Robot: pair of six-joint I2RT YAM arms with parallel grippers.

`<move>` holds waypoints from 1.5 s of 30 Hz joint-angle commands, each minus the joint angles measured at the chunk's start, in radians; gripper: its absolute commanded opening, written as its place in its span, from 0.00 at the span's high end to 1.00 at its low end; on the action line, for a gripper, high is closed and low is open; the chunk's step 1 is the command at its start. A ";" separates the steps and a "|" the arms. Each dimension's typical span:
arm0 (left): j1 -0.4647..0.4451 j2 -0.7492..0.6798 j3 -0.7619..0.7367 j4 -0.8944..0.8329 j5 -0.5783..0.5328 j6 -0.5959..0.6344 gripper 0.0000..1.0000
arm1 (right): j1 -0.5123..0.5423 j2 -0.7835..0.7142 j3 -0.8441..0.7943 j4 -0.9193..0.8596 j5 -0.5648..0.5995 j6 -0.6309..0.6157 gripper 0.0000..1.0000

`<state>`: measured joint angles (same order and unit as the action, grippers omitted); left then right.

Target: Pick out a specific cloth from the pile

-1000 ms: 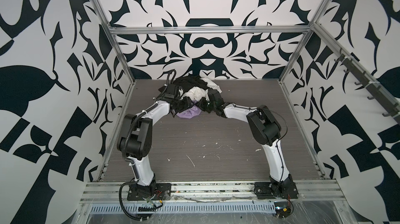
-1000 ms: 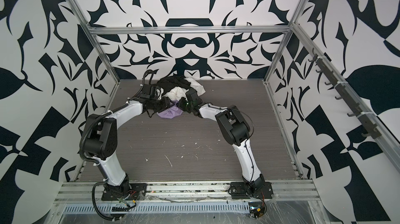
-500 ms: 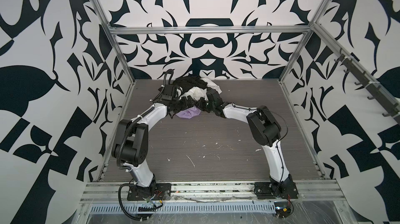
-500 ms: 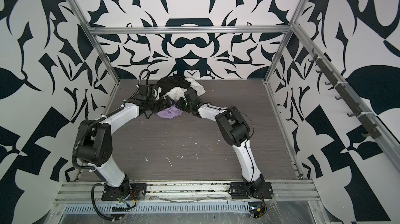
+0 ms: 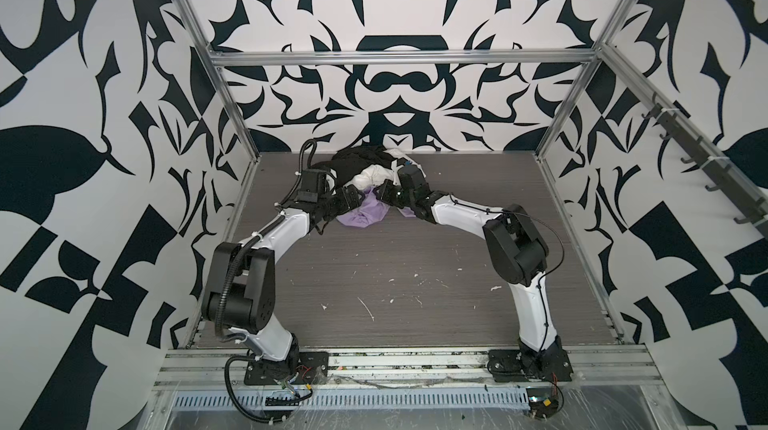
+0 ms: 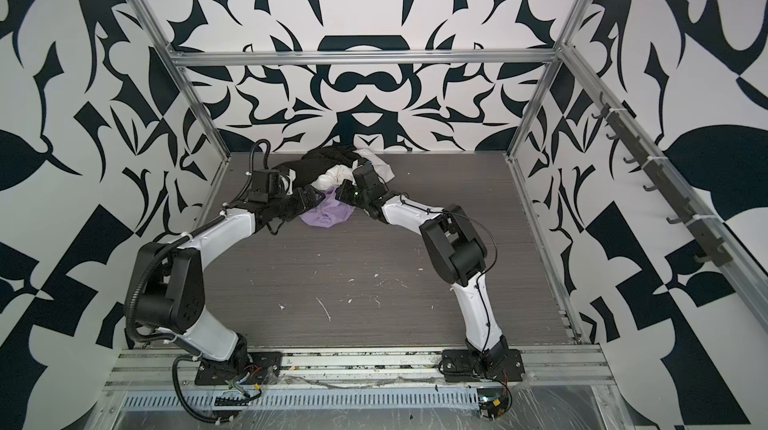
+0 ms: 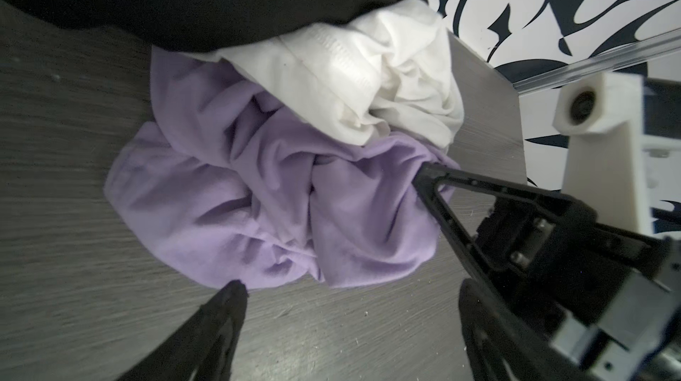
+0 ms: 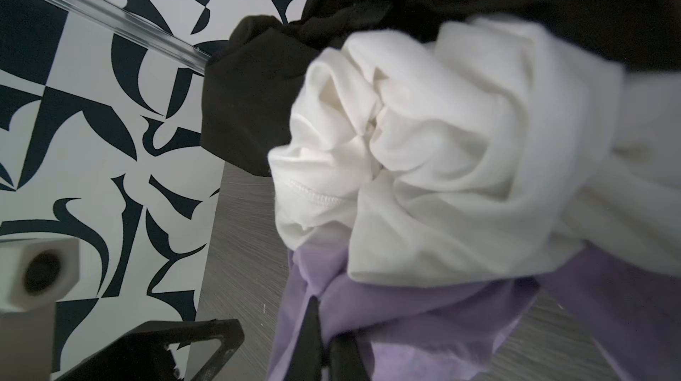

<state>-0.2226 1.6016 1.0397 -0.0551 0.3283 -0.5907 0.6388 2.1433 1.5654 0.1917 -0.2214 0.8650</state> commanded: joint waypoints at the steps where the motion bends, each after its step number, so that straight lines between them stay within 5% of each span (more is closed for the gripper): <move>1: 0.005 -0.049 -0.035 0.033 -0.020 0.010 0.08 | 0.011 -0.059 0.071 0.035 0.011 -0.035 1.00; 45: 0.009 -0.149 -0.105 0.064 -0.064 0.103 0.09 | 0.012 -0.063 0.173 0.326 -0.145 -0.208 1.00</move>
<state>-0.2180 1.4818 0.9531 0.0002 0.2687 -0.5037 0.6441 2.1433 1.6718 0.3939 -0.3386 0.6964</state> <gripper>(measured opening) 0.909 0.054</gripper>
